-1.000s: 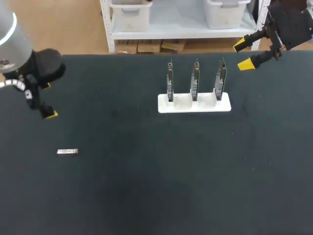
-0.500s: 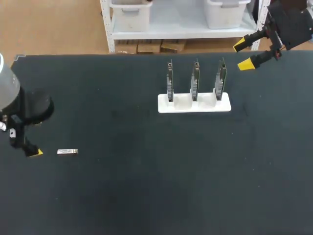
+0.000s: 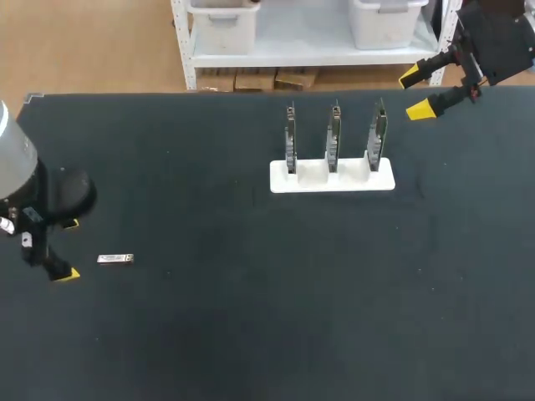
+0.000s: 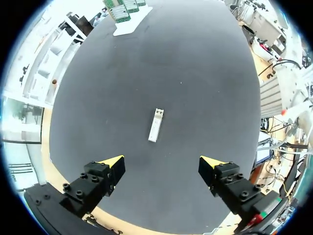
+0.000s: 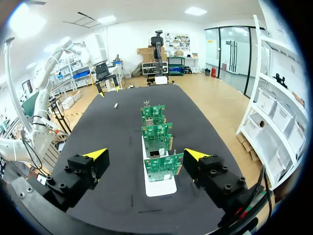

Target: Pick up the optical module with the left hand, and insert it into the network port with the right hand.

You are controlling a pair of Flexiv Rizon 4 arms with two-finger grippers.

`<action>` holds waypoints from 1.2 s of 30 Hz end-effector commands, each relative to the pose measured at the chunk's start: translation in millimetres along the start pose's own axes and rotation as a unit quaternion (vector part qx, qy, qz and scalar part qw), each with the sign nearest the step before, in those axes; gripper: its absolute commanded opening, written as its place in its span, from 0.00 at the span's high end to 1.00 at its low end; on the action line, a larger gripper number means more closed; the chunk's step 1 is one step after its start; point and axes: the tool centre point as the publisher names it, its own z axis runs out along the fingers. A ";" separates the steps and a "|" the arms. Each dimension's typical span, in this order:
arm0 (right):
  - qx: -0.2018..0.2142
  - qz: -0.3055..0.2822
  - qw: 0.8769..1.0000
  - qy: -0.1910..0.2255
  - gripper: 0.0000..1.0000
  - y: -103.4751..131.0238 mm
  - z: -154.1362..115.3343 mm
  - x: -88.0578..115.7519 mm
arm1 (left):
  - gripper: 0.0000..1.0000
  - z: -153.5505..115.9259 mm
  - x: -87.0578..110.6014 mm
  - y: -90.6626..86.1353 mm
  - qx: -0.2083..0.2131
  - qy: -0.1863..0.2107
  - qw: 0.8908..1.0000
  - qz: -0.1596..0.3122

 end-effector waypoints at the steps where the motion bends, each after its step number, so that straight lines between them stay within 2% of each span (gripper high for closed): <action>1: 0.001 0.000 1.000 0.000 0.00 0.5 0.2 0.0 | 0.00 16.5 -0.9 5.1 0.008 -0.003 1.000 -0.003; 6: 0.001 0.000 1.000 0.000 0.00 0.5 0.2 0.0 | 0.00 18.6 -5.5 4.2 -0.008 -0.011 1.000 0.015; 8: 0.001 0.000 1.000 0.000 0.00 0.5 0.2 0.0 | 0.00 24.5 -7.4 4.7 0.005 -0.019 0.999 0.040; 11: 0.001 0.000 1.000 0.000 0.00 0.5 0.2 0.0 | 0.00 29.9 -7.7 5.5 0.009 -0.009 0.999 0.049; 21: 0.001 0.000 1.000 0.000 0.00 0.5 0.2 0.0 | 0.00 32.8 -6.8 7.9 0.009 0.007 0.999 0.050; 36: 0.001 0.000 1.000 0.000 0.00 0.5 0.2 0.0 | 0.00 43.0 -23.8 4.7 -0.001 0.019 0.997 0.073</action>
